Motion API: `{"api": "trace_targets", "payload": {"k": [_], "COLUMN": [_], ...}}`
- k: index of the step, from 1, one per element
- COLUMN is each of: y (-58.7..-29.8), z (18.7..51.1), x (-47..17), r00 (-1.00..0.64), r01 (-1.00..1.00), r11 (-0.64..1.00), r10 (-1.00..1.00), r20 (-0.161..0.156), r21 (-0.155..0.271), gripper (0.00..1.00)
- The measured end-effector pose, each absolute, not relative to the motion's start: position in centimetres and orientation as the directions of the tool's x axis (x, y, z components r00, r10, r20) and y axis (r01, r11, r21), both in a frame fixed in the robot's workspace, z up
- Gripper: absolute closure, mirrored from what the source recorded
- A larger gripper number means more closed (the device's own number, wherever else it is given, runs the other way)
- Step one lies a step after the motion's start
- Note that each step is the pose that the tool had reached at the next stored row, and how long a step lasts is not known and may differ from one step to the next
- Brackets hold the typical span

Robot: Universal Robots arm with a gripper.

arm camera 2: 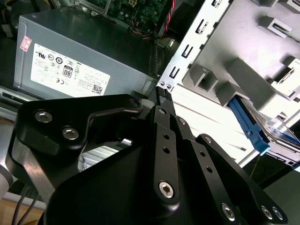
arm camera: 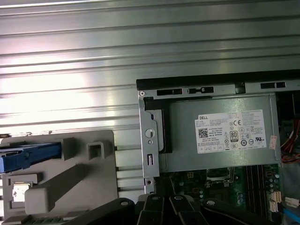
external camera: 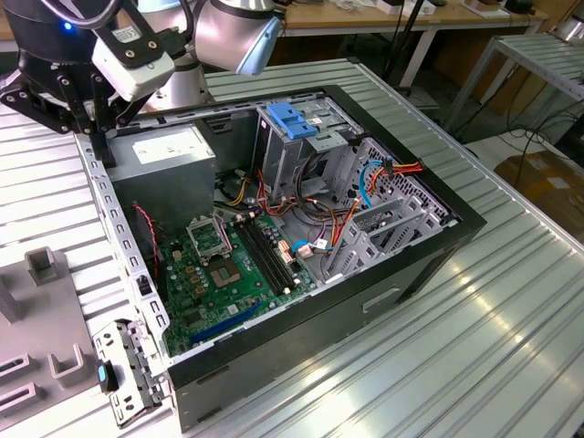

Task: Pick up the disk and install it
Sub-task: 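Reach for the disk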

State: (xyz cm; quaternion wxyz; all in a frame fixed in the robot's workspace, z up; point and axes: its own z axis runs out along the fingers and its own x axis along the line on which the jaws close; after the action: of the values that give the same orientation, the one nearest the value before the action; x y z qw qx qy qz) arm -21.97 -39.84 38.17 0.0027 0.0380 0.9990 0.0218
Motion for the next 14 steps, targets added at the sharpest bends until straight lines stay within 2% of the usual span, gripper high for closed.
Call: {"api": "trace_targets", "payload": {"k": [14], "y": [-39.83], "z": [38.09], "x": [-22.34], "r00": [-0.997], "r01": [0.076], "r11": [0.996], "r10": [0.076], "r20": [-0.004], "r21": [0.044], "gripper": [0.89]}}
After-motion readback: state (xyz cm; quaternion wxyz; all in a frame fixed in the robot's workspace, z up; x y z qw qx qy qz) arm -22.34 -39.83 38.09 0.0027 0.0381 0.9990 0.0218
